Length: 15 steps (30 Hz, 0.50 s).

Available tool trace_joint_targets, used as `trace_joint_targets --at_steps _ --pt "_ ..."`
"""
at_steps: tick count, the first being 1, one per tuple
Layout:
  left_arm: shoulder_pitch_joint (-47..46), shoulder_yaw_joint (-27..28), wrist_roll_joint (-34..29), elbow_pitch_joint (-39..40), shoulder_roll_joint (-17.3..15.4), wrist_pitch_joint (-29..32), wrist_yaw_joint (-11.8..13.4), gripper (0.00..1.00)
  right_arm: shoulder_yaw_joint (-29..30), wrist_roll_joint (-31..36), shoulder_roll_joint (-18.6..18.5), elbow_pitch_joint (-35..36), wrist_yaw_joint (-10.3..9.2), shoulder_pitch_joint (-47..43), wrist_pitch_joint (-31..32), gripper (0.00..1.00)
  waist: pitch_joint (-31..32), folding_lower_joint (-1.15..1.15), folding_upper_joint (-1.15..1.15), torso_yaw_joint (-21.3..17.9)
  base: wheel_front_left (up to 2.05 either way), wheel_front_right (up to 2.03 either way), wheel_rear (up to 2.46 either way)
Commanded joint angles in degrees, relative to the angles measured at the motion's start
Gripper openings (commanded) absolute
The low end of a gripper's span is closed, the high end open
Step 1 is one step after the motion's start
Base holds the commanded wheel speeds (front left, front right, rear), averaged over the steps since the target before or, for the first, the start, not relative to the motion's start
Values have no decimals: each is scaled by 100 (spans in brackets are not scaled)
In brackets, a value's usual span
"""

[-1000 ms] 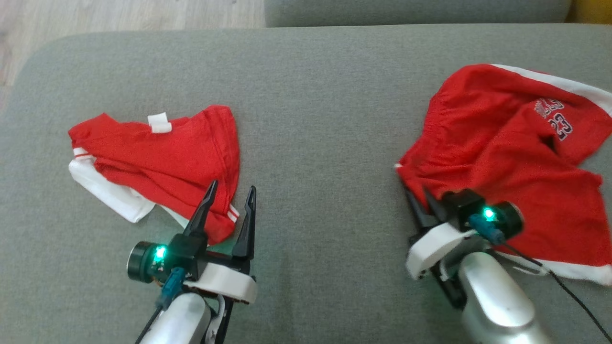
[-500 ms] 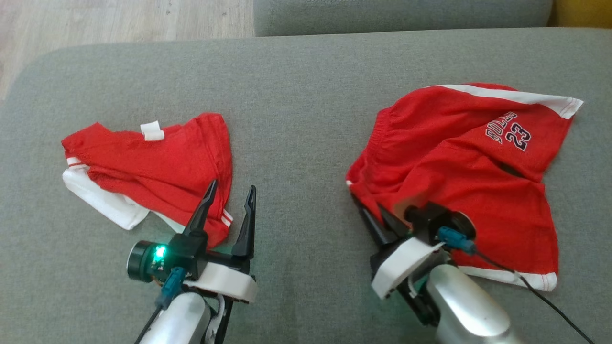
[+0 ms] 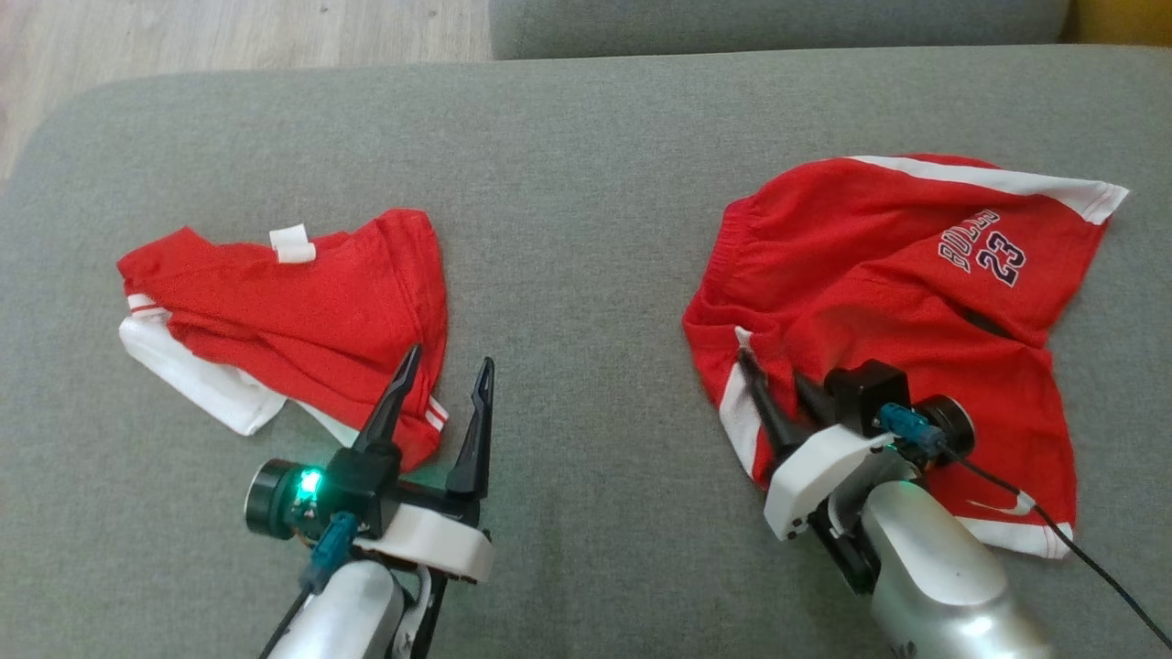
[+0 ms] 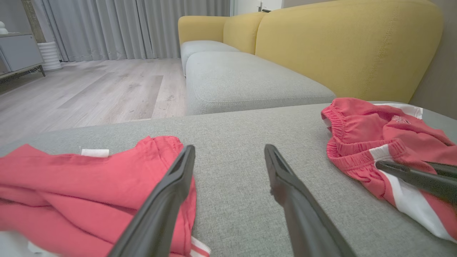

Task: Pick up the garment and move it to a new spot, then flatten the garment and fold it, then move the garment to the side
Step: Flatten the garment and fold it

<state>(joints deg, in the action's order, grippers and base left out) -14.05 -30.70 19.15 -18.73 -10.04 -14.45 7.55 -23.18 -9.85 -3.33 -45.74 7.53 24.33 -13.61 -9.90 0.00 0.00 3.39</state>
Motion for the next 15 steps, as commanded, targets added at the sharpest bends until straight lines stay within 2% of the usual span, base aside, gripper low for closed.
trace_joint_targets --at_steps 1,7,15 --pt "-239 214 -31 135 -31 -55 3 100 -51 63 46 111 -4 169 -31 100 0 0 0 -7 0 0 0" --pt "-245 243 -33 121 -64 -55 4 100 244 285 46 256 -4 108 -92 100 37 0 0 -154 0 0 0" --pt "-257 266 -49 116 -115 -55 -16 100 823 491 46 982 -4 -396 -131 100 166 0 0 -559 0 0 0"
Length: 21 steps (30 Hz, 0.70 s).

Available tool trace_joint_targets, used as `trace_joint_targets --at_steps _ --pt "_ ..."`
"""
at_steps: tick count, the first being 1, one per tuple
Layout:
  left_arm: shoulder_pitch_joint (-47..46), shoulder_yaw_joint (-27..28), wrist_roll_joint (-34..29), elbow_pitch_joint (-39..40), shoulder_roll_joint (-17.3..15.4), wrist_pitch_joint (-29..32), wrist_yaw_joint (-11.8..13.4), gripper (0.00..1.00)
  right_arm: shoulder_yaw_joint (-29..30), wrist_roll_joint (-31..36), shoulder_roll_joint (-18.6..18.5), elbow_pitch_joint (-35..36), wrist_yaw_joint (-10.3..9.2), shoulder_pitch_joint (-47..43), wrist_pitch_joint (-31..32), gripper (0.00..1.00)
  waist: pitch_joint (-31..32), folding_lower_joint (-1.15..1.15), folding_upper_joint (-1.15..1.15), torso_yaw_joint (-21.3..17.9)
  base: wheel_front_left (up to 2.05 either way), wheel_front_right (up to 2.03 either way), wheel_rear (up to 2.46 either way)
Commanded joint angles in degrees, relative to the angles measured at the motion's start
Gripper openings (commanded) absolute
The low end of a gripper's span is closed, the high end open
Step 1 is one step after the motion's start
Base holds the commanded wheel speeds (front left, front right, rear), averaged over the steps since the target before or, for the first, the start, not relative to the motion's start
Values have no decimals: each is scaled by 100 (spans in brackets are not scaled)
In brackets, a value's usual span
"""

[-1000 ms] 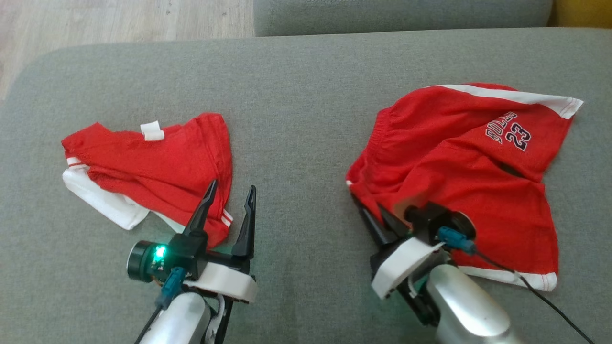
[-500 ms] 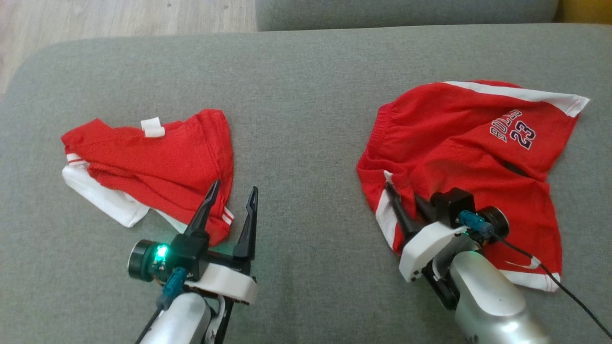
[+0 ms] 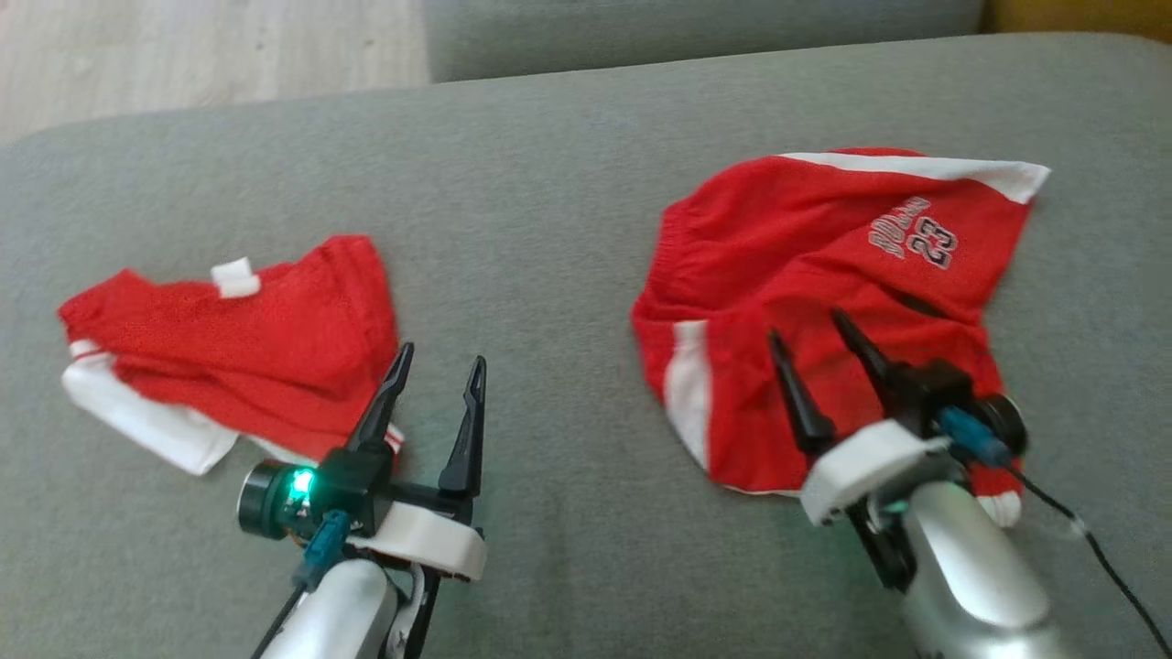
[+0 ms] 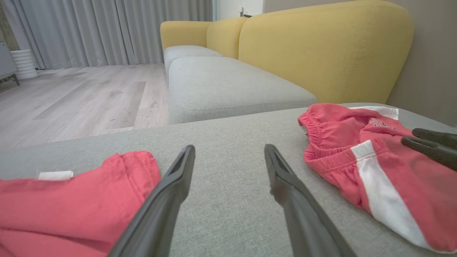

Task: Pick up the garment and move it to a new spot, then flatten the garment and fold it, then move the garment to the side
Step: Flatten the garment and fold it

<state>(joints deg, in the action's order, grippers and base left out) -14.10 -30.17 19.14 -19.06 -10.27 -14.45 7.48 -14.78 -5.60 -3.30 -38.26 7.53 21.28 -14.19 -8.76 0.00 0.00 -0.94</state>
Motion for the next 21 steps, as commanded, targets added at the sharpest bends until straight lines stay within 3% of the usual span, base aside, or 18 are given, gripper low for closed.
trace_joint_targets --at_steps 1,3,10,21 --pt "-252 216 -50 145 -99 -55 -12 100 102 122 43 336 -4 -182 -75 100 68 0 0 -180 0 0 0" --pt "-259 220 -55 141 -105 -55 -21 100 624 283 43 672 -4 -519 -78 100 101 0 0 -320 0 0 0" --pt "-206 253 -48 142 -129 -55 -50 100 1607 330 43 1691 -4 -1487 -80 100 135 0 0 -570 0 0 0" --pt "-225 243 -87 108 -86 -55 -103 100 1826 329 43 1566 -4 -2039 157 100 113 0 0 -695 0 0 0"
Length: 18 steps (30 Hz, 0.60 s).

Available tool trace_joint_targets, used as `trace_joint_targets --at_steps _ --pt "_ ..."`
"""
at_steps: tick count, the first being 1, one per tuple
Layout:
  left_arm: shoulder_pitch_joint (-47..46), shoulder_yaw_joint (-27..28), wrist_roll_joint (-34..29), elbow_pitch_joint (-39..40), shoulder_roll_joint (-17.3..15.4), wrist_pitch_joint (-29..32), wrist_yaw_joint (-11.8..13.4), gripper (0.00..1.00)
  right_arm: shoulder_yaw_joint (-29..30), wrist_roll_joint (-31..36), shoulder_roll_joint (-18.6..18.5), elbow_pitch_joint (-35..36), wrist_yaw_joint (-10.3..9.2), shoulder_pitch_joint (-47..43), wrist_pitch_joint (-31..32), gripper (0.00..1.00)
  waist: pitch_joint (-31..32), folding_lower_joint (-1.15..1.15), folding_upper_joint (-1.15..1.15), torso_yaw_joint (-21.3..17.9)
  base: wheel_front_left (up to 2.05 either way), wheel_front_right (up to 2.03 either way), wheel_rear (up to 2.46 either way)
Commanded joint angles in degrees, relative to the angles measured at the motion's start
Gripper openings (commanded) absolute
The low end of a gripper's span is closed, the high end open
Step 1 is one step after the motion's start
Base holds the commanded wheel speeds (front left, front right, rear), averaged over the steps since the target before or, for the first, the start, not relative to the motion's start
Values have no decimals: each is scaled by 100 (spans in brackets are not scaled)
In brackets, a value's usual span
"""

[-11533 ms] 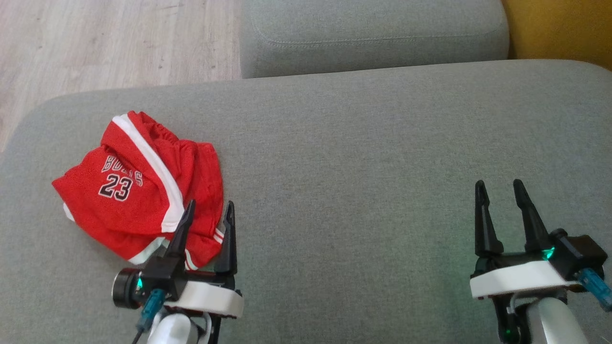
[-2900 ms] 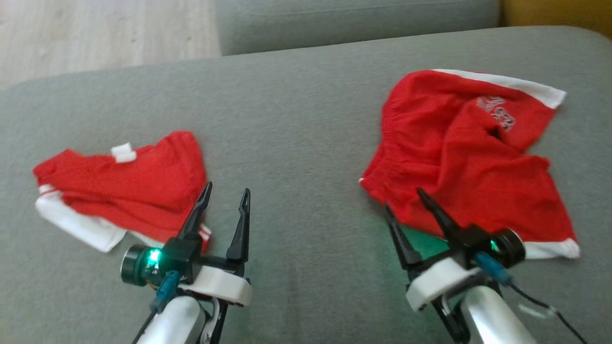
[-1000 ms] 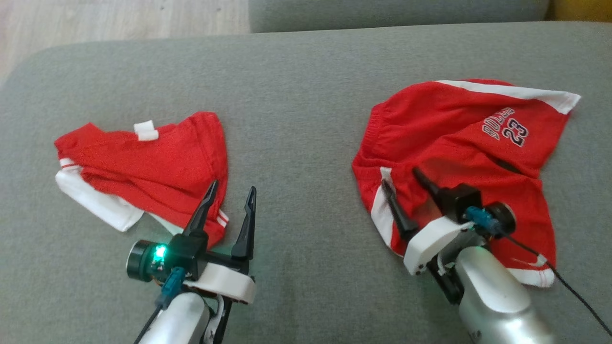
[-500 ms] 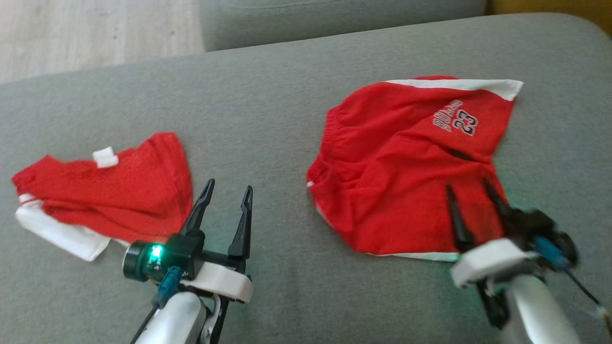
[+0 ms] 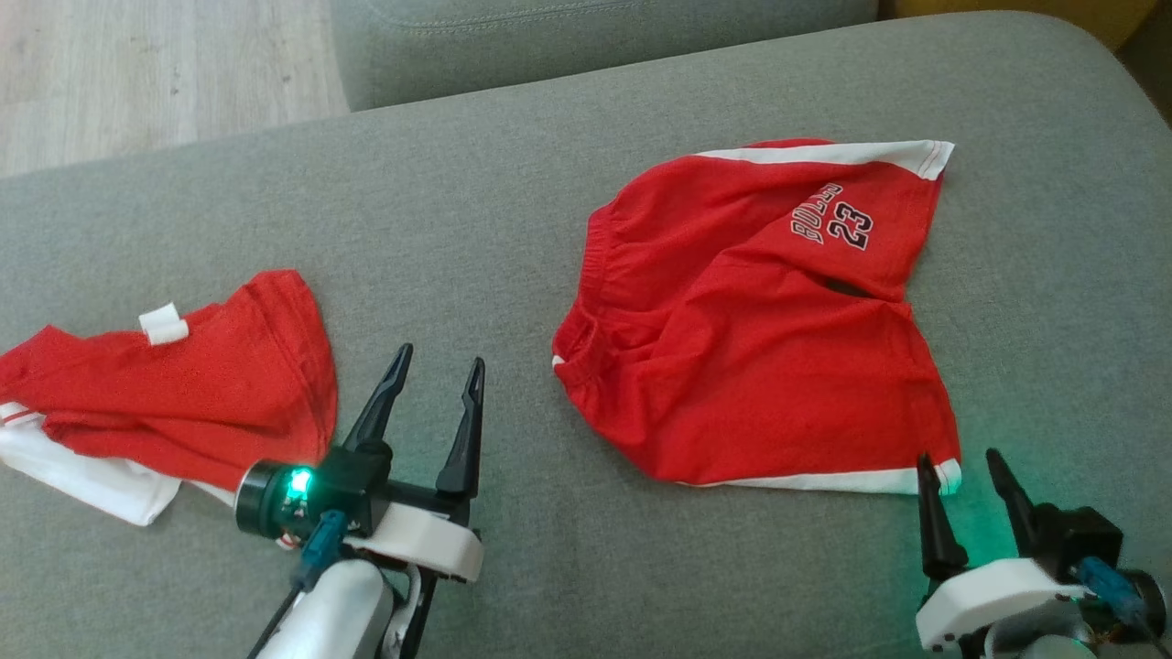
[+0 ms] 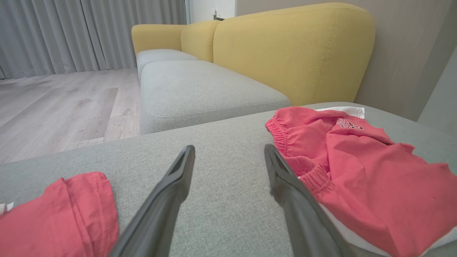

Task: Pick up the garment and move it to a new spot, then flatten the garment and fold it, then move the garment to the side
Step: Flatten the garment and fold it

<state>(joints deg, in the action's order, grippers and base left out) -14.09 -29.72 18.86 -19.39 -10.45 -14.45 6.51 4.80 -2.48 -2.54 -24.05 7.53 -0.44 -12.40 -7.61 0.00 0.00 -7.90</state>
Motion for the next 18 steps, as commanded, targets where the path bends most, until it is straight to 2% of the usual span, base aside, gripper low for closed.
trace_joint_targets --at_steps 1,7,15,16,17,18 --pt "-233 194 -64 138 -59 -55 -12 100 -129 21 -33 103 -4 144 32 100 -9 0 0 4 0 0 0" --pt "-246 173 -102 121 -20 -55 -61 100 -29 16 -33 -219 -4 268 276 100 -52 0 0 75 0 0 0" --pt "-277 179 -135 83 -33 -55 -91 100 -176 -17 -33 -449 -4 378 395 100 -94 0 0 127 0 0 0" --pt "-277 181 -136 80 -35 -55 -93 100 -179 -27 -33 -471 -4 383 415 82 -92 0 0 126 0 0 0" --pt "-277 183 -137 75 -37 -55 -94 100 -178 -41 -33 -497 -4 385 436 36 -87 0 0 125 0 0 0" --pt "-275 186 -138 71 -39 -55 -94 100 -177 -51 -33 -517 -4 390 446 12 -82 0 0 123 0 0 0"
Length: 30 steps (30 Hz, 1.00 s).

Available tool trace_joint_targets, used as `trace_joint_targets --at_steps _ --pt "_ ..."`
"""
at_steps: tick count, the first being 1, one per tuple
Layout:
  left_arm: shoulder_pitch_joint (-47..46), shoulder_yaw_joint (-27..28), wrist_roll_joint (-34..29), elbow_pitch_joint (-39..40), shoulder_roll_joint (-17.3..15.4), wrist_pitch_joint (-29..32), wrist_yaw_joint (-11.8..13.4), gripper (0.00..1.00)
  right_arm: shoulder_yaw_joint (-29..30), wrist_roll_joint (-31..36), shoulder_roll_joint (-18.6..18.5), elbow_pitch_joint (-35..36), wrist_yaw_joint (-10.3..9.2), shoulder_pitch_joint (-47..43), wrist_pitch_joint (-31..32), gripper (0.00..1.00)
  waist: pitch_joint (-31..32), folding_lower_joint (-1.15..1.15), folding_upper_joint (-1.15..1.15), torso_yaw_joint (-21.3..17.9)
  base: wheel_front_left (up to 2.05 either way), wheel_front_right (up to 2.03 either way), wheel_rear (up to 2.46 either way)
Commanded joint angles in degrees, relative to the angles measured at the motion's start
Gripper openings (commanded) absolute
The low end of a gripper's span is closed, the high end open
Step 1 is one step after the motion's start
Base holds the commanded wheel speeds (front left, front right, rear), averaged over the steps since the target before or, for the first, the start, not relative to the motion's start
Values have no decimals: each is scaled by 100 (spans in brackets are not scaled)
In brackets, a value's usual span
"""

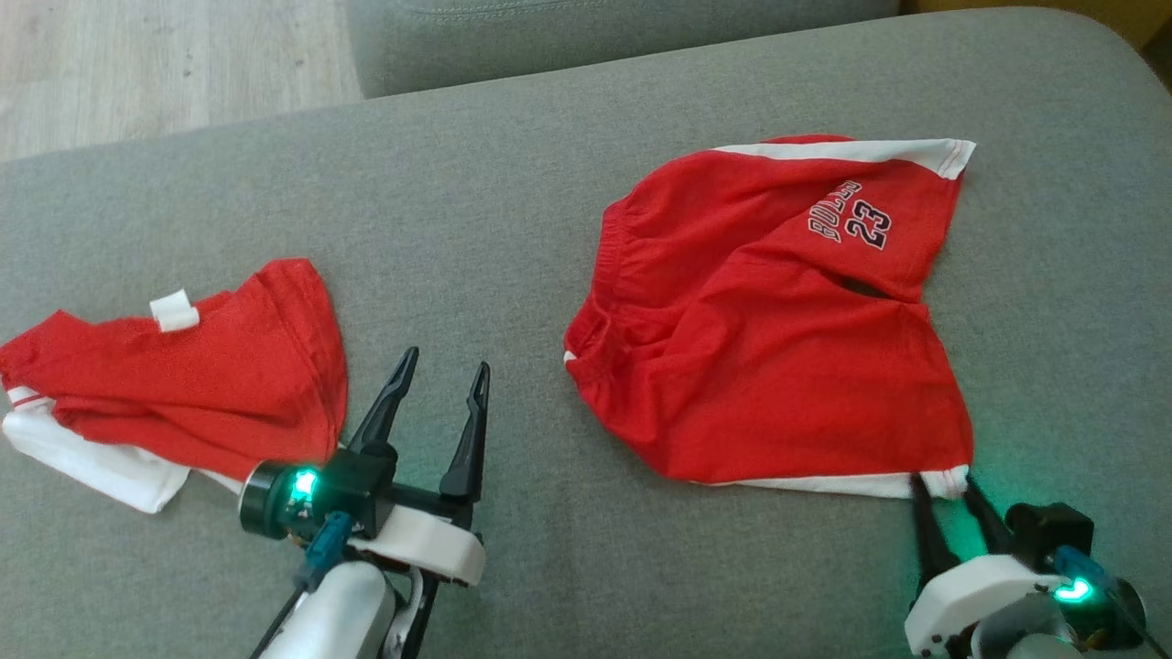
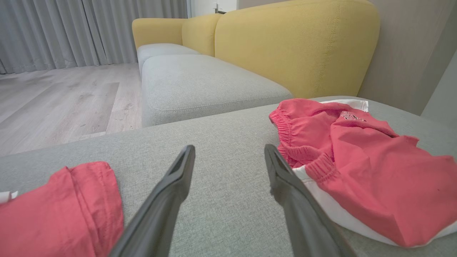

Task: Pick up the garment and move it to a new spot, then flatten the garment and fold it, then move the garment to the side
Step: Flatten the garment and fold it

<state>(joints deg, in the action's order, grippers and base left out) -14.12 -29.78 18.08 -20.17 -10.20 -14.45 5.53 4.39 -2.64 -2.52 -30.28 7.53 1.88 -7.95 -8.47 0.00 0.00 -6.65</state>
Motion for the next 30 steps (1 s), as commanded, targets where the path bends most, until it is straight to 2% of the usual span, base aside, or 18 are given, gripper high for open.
trace_joint_targets --at_steps 1,5,12,16,17,22,30 --pt "-270 193 -63 144 -68 -55 5 100 -141 -39 -35 86 -4 163 13 0 9 0 0 -6 0 0 0" --pt "-257 202 -68 135 -82 -55 4 100 -91 -38 -35 74 -4 190 24 0 35 0 0 -29 0 0 0" --pt "-289 107 -132 106 -170 -53 -91 100 380 52 -35 229 -4 284 -125 0 62 0 0 -98 0 0 0" --pt "-442 -239 -318 32 -304 85 -430 100 556 77 -35 255 -4 361 -109 0 3 0 0 -124 0 0 0" --pt "-442 -239 -318 32 -304 85 -430 100 556 77 -35 255 -4 361 -109 0 3 0 0 -124 0 0 0" --pt "-774 -840 -757 -156 -532 316 -915 100 684 61 -35 224 -4 491 -105 0 -129 0 0 -154 0 0 0" --pt "-1411 -1586 -1162 -458 -567 408 -1217 100 727 57 -35 93 -4 651 -176 0 -322 0 0 -208 0 0 0"
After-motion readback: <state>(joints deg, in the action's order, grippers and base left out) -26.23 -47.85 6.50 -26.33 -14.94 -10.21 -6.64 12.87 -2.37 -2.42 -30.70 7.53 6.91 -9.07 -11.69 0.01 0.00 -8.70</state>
